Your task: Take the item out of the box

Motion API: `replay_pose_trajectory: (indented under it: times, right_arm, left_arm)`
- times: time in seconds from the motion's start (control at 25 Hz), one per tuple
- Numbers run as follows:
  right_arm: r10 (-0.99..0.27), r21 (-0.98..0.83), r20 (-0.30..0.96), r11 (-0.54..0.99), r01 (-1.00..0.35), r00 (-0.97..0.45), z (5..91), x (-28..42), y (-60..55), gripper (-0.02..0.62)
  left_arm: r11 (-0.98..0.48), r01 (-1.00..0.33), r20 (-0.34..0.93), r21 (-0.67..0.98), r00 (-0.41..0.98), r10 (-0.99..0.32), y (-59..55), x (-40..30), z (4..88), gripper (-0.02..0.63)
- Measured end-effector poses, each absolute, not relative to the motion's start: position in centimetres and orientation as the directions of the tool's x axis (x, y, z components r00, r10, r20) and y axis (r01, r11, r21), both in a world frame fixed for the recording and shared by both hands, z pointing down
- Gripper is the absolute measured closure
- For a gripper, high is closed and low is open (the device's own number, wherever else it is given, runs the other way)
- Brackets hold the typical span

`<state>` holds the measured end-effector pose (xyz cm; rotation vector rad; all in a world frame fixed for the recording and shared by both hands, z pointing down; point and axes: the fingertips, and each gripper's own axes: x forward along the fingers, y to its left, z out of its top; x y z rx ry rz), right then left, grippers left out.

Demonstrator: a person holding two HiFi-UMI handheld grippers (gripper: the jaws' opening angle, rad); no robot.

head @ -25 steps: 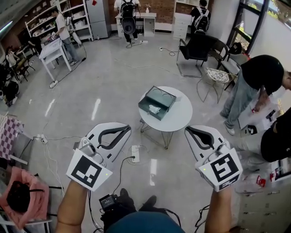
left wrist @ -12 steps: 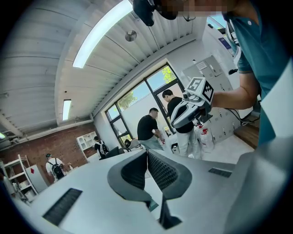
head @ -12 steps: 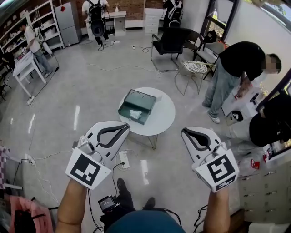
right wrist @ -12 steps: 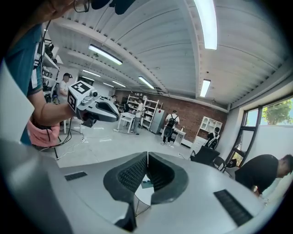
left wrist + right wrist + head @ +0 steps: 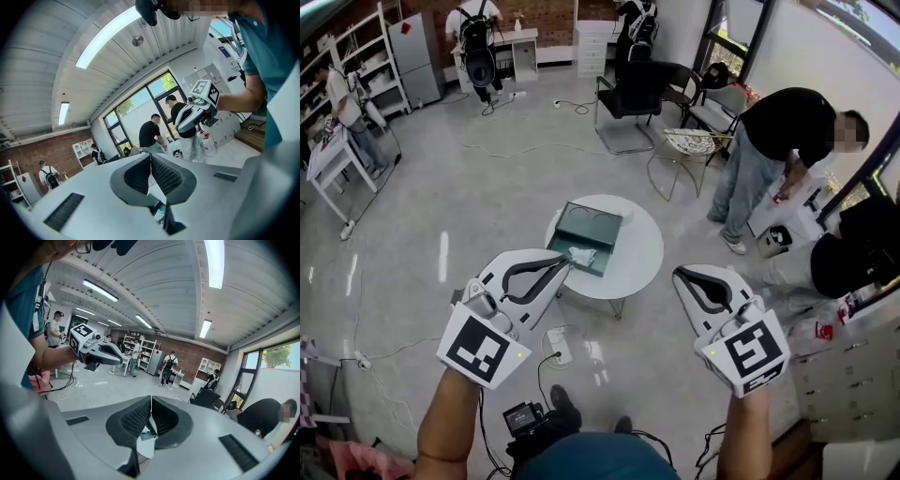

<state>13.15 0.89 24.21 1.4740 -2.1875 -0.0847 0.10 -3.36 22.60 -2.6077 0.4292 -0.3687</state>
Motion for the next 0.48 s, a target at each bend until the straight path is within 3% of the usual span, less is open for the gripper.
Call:
replay_pose_trajectory:
  times: [0.48]
  right_arm:
    - [-0.895, 0.358, 0.358, 0.393, -0.847, -0.265, 22.6, 7.6, -4.2, 0.555]
  left_arm:
    - [-0.844, -0.229, 0.14, -0.486, 0.932, -0.333, -8.7, -5.3, 21.4, 0.584]
